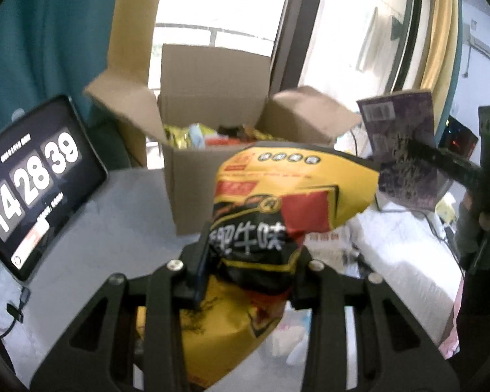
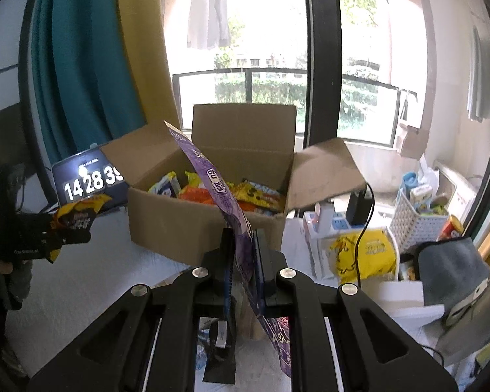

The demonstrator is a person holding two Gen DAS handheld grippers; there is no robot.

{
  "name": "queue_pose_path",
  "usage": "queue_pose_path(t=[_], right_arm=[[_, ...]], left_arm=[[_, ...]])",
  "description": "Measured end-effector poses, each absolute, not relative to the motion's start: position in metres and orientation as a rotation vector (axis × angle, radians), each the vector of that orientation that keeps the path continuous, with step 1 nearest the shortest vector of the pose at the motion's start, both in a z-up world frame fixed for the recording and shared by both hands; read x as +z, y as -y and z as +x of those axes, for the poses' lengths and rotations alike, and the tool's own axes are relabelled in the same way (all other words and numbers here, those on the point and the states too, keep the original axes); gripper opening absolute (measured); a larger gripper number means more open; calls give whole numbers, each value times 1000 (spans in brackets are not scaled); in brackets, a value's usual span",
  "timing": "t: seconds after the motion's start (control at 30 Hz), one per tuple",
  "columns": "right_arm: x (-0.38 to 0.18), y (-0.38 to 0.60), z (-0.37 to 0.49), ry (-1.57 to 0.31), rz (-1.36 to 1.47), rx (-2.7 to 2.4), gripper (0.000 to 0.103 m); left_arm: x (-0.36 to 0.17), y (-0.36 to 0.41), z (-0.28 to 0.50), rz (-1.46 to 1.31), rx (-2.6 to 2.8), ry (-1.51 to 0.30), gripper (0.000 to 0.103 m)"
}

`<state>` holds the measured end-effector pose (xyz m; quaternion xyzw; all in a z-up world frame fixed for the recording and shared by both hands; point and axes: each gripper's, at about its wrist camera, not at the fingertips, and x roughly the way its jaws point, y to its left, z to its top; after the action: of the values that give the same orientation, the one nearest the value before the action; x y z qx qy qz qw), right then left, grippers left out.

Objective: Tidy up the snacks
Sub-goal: 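Lift and carry the purple bag and yellow bag over the cardboard box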

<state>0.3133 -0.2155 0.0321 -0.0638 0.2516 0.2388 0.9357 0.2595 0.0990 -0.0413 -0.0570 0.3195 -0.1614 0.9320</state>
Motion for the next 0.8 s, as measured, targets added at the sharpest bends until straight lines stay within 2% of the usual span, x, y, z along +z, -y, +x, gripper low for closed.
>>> queue_pose_path(t=[0.8], right_arm=[[59,195,360,-416,-134,525,13]], left_arm=[[13,-63,327,-134,-269,-503,37]])
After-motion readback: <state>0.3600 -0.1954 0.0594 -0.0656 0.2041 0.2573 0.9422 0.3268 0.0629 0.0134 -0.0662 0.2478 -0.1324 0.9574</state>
